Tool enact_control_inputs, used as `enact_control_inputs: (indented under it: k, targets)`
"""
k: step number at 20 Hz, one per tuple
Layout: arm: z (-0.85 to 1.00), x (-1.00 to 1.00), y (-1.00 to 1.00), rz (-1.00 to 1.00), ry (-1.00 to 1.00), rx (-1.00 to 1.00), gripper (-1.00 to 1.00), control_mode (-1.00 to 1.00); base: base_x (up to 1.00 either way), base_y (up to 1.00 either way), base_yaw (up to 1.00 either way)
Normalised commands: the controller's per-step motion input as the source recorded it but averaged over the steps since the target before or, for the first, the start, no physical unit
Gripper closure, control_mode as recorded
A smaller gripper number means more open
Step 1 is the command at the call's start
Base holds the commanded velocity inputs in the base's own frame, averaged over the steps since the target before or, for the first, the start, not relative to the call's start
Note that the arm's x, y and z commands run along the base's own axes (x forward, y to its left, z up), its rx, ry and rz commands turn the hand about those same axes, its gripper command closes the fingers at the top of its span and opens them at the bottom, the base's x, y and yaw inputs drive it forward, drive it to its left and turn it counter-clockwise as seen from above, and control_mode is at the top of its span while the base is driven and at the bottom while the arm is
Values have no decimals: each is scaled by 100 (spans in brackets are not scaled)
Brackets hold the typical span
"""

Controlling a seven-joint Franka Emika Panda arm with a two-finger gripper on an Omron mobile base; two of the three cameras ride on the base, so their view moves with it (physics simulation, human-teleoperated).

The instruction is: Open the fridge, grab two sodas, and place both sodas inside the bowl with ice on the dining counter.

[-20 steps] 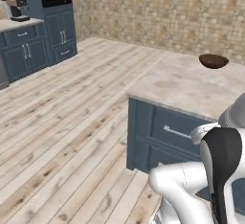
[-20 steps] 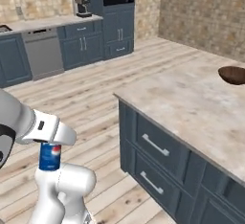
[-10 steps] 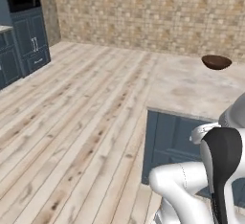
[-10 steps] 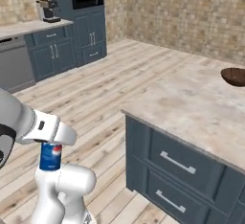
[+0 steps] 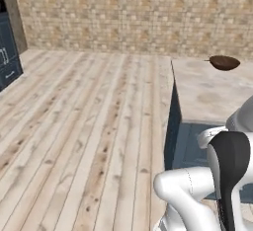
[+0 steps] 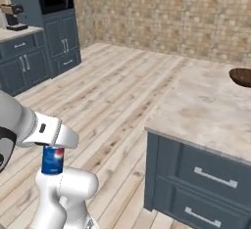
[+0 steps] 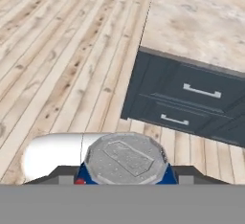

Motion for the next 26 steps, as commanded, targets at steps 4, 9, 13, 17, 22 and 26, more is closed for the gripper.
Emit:
enact_control_inputs:
  k: [4,9,13,17,22,26]
  targets:
    - [0,0,0,0,0,0,100,100,73,87,-41]
    - [0,0,0,0,0,0,100,100,73,83,-42]
    - [0,0,0,0,0,0,100,100,73,78,-44]
    - [0,0,0,0,0,0,100,100,74,73,-45]
    - [0,0,0,0,0,0,100,100,74,66,-46]
    - [0,0,0,0,0,0,100,100,70,64,-47]
